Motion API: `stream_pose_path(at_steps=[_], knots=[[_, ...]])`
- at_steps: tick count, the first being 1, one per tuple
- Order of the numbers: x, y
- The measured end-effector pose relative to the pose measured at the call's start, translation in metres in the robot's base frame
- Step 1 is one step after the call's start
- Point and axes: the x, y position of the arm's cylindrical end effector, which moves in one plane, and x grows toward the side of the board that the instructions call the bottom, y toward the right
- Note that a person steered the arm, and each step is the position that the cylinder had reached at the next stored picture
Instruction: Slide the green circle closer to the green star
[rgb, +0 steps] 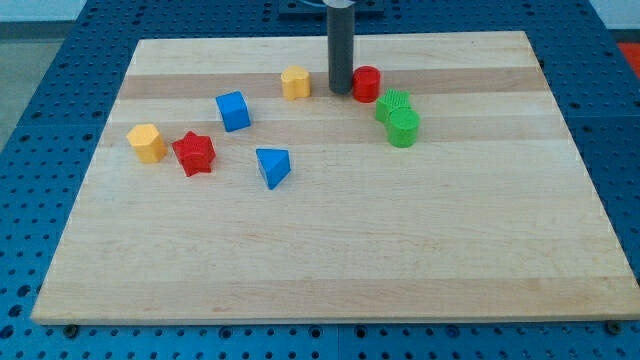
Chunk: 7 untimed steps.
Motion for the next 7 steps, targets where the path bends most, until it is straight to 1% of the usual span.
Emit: stream_pose_path(at_steps=[2, 3, 4, 5, 7], knots=[[0.0, 0.033], [-0.005, 0.031], [-0.025, 0.026], [-0.035, 0.034], [-0.041, 0.071]])
